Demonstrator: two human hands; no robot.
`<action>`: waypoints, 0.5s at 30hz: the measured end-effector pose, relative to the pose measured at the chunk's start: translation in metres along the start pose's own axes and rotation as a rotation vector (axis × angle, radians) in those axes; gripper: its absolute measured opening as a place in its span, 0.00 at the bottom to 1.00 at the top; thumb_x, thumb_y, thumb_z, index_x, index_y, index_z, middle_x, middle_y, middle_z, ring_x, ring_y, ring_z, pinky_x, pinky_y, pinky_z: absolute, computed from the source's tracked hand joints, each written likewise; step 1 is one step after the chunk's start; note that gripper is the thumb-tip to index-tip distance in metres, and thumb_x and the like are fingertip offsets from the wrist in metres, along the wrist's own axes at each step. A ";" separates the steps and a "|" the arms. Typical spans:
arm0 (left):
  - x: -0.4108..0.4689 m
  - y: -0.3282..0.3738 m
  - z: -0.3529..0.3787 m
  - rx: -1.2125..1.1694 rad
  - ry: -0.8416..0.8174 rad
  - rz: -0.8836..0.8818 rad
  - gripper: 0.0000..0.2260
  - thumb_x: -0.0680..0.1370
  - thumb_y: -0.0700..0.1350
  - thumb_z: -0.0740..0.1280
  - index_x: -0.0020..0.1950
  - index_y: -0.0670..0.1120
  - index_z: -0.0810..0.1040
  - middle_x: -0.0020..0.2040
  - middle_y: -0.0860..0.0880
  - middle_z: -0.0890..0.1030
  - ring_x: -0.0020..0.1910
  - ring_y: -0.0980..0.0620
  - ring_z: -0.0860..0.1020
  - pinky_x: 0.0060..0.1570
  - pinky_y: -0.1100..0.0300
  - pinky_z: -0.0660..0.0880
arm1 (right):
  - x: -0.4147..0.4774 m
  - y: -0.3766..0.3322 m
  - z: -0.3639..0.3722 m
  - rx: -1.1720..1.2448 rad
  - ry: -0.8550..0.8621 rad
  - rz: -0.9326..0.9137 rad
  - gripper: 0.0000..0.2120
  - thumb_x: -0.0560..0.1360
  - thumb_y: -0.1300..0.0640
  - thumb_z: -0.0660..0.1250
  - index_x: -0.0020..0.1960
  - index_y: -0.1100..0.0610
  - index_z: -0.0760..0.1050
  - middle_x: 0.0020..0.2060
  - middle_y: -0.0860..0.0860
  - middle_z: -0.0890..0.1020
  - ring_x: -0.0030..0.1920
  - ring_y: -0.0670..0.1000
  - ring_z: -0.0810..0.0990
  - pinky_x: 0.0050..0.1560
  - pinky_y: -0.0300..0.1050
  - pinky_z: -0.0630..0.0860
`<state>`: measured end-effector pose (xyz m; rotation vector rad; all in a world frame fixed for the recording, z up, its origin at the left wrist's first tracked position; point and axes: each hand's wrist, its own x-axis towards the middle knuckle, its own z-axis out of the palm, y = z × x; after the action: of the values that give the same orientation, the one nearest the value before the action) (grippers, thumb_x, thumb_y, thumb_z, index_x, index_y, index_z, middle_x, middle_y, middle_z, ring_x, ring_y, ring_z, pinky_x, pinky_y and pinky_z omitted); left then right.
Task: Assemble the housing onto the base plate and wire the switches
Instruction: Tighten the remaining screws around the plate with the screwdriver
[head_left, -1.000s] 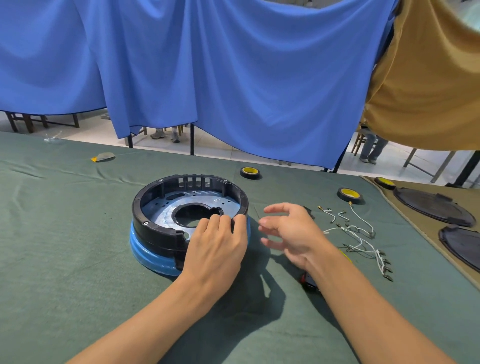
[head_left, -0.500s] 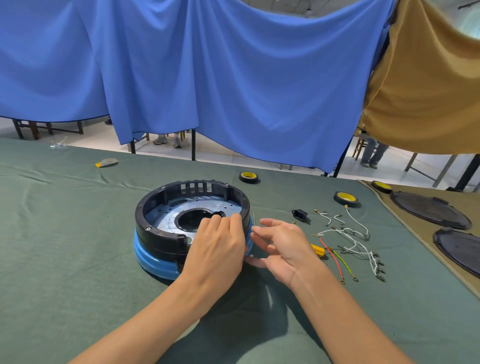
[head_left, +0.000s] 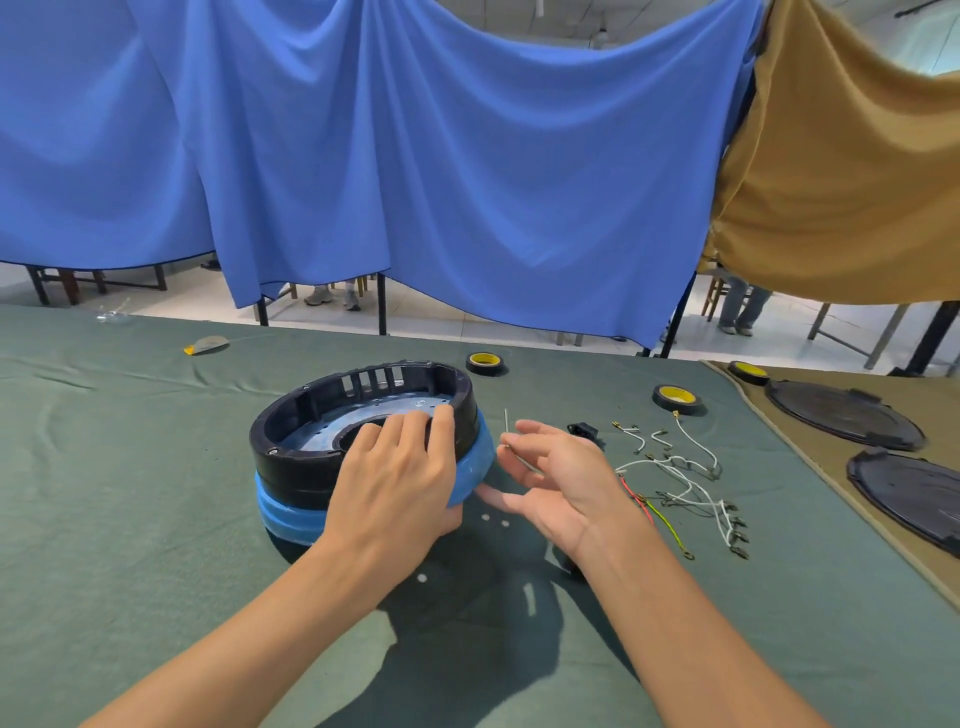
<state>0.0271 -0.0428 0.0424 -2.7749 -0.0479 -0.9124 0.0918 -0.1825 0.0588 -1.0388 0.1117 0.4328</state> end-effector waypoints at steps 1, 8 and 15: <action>0.003 -0.001 -0.002 -0.010 0.012 -0.015 0.37 0.52 0.50 0.82 0.56 0.35 0.78 0.38 0.44 0.78 0.35 0.43 0.77 0.36 0.52 0.74 | 0.000 -0.002 -0.002 0.011 0.004 0.011 0.10 0.74 0.74 0.65 0.52 0.63 0.75 0.43 0.59 0.78 0.43 0.54 0.79 0.47 0.65 0.78; 0.020 0.001 -0.032 -0.128 0.133 -0.174 0.37 0.53 0.53 0.81 0.57 0.38 0.78 0.39 0.45 0.79 0.37 0.42 0.79 0.36 0.54 0.73 | -0.006 -0.034 -0.018 0.061 0.053 -0.075 0.08 0.74 0.73 0.65 0.50 0.63 0.76 0.41 0.59 0.78 0.41 0.53 0.78 0.39 0.49 0.79; 0.042 -0.007 -0.081 -0.665 0.260 -0.451 0.29 0.59 0.62 0.74 0.56 0.54 0.72 0.41 0.60 0.75 0.41 0.51 0.74 0.42 0.56 0.68 | -0.025 -0.063 -0.026 -0.061 0.037 -0.271 0.09 0.75 0.71 0.65 0.50 0.59 0.76 0.40 0.56 0.78 0.38 0.53 0.78 0.39 0.46 0.79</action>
<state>0.0136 -0.0549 0.1319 -3.2721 -0.4113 -1.6530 0.0974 -0.2395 0.1036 -1.1048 -0.0096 0.1721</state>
